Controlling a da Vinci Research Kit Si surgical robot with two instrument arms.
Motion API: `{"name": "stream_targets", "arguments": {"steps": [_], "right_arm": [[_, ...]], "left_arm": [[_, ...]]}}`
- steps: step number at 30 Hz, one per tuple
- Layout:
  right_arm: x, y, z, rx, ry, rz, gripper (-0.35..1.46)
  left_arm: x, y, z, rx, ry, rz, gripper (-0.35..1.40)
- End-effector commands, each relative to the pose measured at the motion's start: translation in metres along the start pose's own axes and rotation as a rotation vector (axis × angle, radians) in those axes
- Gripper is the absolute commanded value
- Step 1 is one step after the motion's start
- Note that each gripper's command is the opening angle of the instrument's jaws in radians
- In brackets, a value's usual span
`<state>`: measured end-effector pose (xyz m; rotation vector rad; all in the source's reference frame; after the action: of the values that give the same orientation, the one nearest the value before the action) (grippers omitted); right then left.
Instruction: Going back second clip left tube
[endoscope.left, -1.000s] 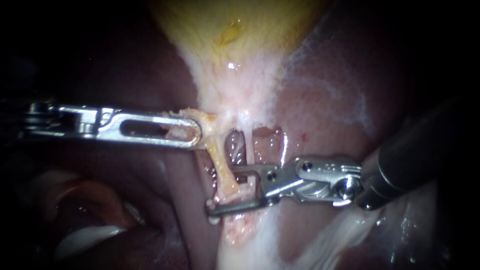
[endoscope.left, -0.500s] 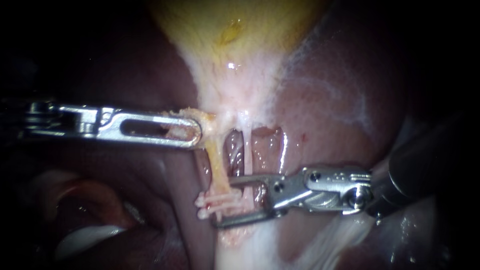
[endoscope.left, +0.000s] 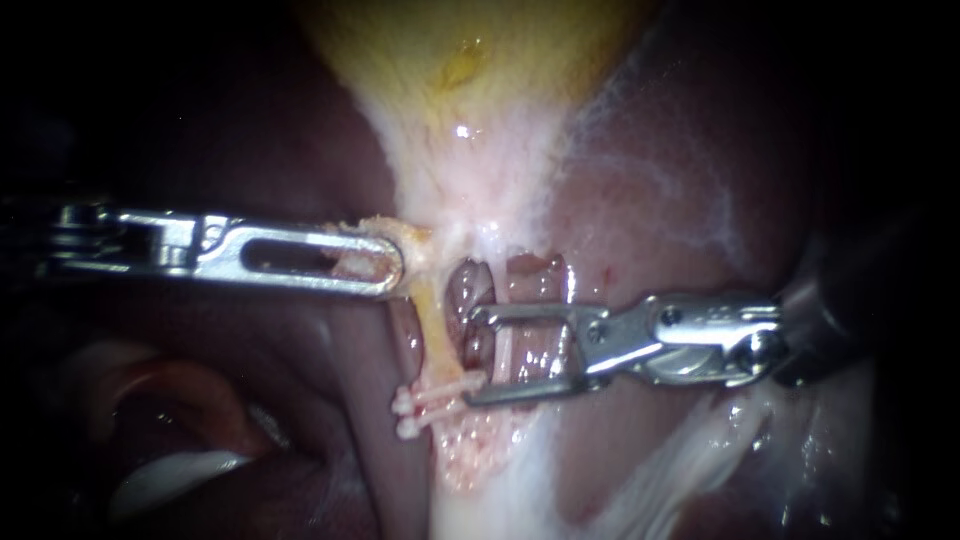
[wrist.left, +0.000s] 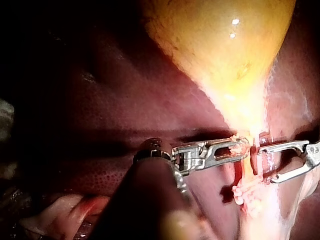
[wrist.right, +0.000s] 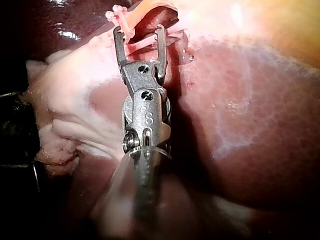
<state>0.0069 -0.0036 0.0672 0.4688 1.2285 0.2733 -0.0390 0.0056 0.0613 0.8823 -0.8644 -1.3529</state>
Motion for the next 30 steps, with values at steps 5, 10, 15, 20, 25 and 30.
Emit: {"name": "stream_targets", "arguments": {"steps": [5,10,15,20,25,30], "right_arm": [[0.0018,0.0005,-0.0040,-0.009,-0.002,-0.049,0.50],[0.0023,0.0010,-0.0066,-0.025,-0.007,-0.073,0.50],[0.0025,0.0010,-0.0074,-0.027,-0.007,-0.076,0.50],[0.0025,0.0009,-0.0074,-0.023,-0.007,-0.083,0.50],[0.0024,0.0008,-0.0076,-0.022,-0.007,-0.083,0.50],[0.0024,0.0007,-0.0077,-0.021,-0.007,-0.083,0.50]], "left_arm": [[0.0000,0.0000,0.0000,0.000,0.000,0.000,-0.35],[0.0000,0.0000,0.0001,0.000,0.000,0.000,-0.35],[0.0000,0.0000,0.0001,0.000,0.000,0.000,-0.35],[0.0001,0.0003,0.0004,-0.001,-0.002,0.002,-0.35],[0.0004,0.0013,0.0017,-0.004,-0.007,0.007,-0.35],[0.0002,0.0026,0.0036,-0.004,-0.013,0.012,-0.35]]}}
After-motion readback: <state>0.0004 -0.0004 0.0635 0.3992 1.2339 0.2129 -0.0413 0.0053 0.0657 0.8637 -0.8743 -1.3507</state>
